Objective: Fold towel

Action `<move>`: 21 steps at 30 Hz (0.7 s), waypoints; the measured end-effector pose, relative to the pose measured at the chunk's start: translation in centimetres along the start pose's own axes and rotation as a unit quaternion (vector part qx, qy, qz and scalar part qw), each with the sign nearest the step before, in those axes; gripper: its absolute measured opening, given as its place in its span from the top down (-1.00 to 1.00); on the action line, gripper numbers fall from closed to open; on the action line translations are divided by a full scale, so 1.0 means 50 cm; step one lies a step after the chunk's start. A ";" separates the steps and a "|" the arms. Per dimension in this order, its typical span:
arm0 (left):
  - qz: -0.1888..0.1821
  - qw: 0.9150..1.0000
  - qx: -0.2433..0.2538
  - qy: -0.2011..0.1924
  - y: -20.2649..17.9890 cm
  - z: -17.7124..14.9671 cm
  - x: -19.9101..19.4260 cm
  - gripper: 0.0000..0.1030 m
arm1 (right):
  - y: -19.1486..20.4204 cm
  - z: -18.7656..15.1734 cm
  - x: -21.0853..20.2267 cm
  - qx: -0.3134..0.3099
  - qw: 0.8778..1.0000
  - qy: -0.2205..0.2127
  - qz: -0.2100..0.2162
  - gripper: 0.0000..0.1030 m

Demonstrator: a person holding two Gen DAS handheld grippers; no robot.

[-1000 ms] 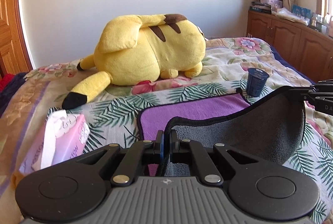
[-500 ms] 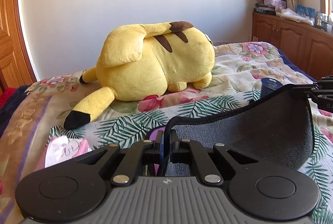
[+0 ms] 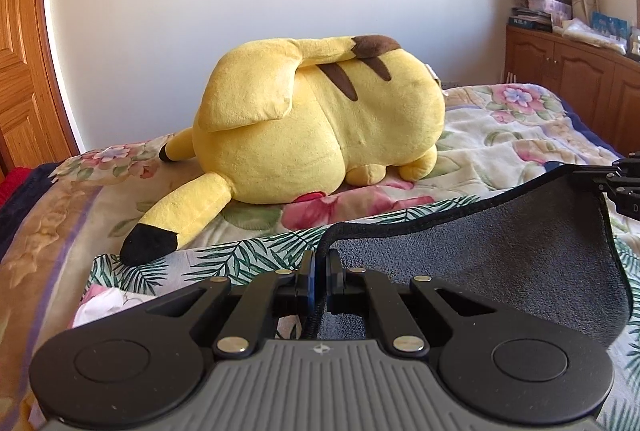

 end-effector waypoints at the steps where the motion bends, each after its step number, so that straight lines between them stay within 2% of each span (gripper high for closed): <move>1: 0.001 1.000 0.002 0.000 -0.001 0.001 0.008 1.00 | -0.001 -0.002 0.007 -0.001 1.000 0.001 -0.001 0.93; 7: 0.009 1.000 0.005 0.010 -0.003 -0.006 0.065 1.00 | -0.006 -0.023 0.053 -0.011 1.000 0.014 -0.010 0.93; 13: 0.017 0.999 0.011 0.038 -0.003 -0.028 0.127 1.00 | -0.007 -0.052 0.103 -0.014 0.999 0.035 -0.015 0.93; 21: 0.022 0.998 0.016 0.056 -0.007 -0.048 0.164 1.00 | -0.005 -0.083 0.137 -0.009 0.998 0.058 -0.015 0.92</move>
Point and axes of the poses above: each gripper's, at about its wrist camera, not at the fingertips, and x roughly the way its jaws point, y to its left, z to its top, the point moved 4 cm from there along x, roughly the way its jaws point, and after that the axes turned 2 degrees about z, right-handed, at the moved point
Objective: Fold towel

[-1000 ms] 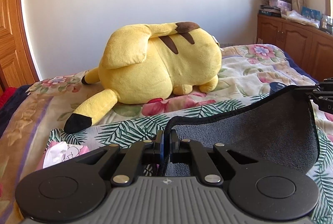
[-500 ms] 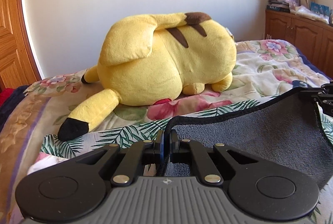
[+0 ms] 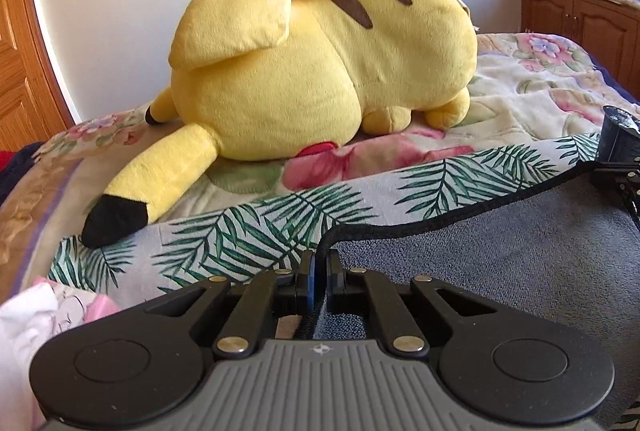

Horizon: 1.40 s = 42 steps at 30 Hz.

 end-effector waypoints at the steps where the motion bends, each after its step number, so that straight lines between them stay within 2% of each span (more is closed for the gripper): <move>1: 0.003 1.000 0.000 0.000 -0.001 -0.002 0.001 1.00 | -0.002 -0.002 0.001 0.004 1.000 0.002 -0.001 0.92; 2: 0.003 1.000 -0.002 0.001 -0.002 -0.004 0.001 1.00 | -0.004 -0.003 0.001 0.008 1.000 0.002 -0.002 0.91; 4: 0.001 1.000 -0.012 0.004 0.000 -0.007 -0.001 0.97 | -0.006 -0.005 -0.001 0.013 1.000 0.004 -0.004 0.68; 6: 0.000 1.000 -0.017 0.003 0.001 -0.009 -0.009 0.85 | -0.005 -0.006 -0.009 0.010 1.000 0.003 0.000 0.37; 11: -0.003 1.000 -0.023 0.001 -0.001 -0.001 -0.051 0.64 | -0.004 0.004 -0.047 0.011 1.000 0.000 0.003 0.36; 15: -0.004 1.000 -0.021 -0.010 -0.011 0.009 -0.110 0.55 | 0.003 0.025 -0.106 0.021 1.000 -0.013 0.017 0.36; 28: -0.012 0.999 -0.018 -0.026 -0.036 0.015 -0.298 0.55 | 0.026 0.072 -0.331 0.040 0.997 -0.046 0.046 0.36; 42: -0.026 0.999 -0.013 -0.037 -0.049 -0.011 -0.448 0.53 | 0.058 0.064 -0.464 0.050 0.996 -0.056 0.048 0.36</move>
Point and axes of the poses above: each gripper's, at about its wrist camera, not at the fingertips, and x roughly the way its jaws point, y to its left, z to its top, the point moved 4 cm from there along x, roughly the way its jaws point, and after that the axes turned 2 degrees about z, right-handed, at the moved point
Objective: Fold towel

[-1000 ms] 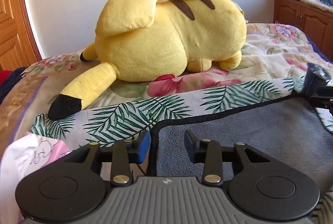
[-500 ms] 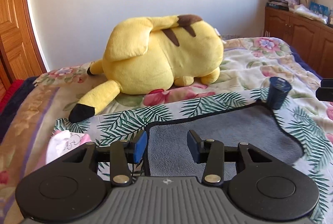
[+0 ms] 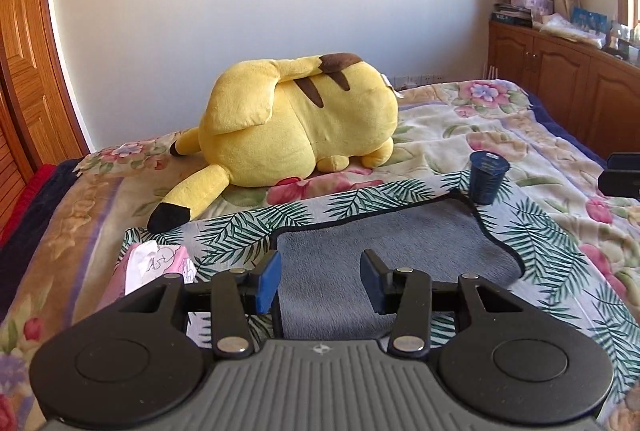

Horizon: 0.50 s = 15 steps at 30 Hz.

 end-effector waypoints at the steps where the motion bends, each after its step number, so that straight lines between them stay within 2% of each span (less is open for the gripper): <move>1: -0.001 1.000 0.000 -0.001 -0.001 -0.001 -0.010 0.53 | 0.004 0.002 -0.010 0.000 1.000 -0.002 -0.001 0.36; 7: -0.002 1.000 0.009 -0.009 -0.011 -0.011 -0.074 0.49 | 0.022 0.011 -0.063 -0.002 1.000 -0.012 -0.002 0.36; 15: -0.011 1.000 0.005 -0.011 -0.029 -0.050 -0.140 0.42 | 0.044 -0.012 -0.115 0.021 1.000 -0.014 -0.005 0.36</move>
Point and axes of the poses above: each gripper's, at about its wrist camera, not at the fingertips, and x roughly the way its jaws point, y to its left, z to its top, the point moved 4 cm from there along x, roughly the way its jaws point, and after that the axes turned 2 degrees about z, right-handed, at the moved point
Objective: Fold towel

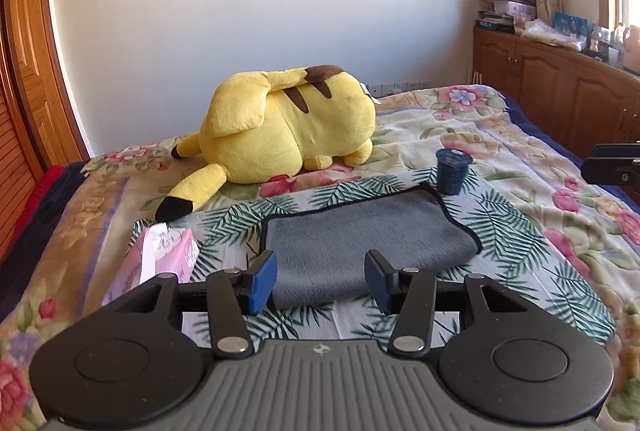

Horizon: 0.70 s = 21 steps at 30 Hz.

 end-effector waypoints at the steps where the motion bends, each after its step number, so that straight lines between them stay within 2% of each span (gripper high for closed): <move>1: -0.001 1.000 0.001 0.000 -0.004 -0.006 -0.007 0.41 | 0.004 -0.004 -0.005 0.000 1.000 0.001 -0.001 0.36; 9: -0.005 1.000 0.000 -0.001 -0.019 -0.040 -0.069 0.33 | 0.032 -0.023 -0.049 0.003 1.000 0.002 -0.008 0.36; 16: -0.012 1.000 -0.019 -0.015 -0.030 -0.040 -0.138 0.26 | 0.057 -0.021 -0.101 0.008 1.000 -0.008 -0.008 0.36; 21: -0.010 0.999 -0.024 -0.032 -0.037 -0.037 -0.197 0.05 | 0.076 -0.021 -0.142 0.011 1.000 -0.017 -0.011 0.35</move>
Point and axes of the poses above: each gripper's, at about its wrist camera, not at the fingertips, and x roughly the way its jaws point, y to its left, z to its top, the point moved 4 cm from there along x, roughly the way its jaws point, and after that the axes turned 2 degrees about z, right-handed, at the moved point
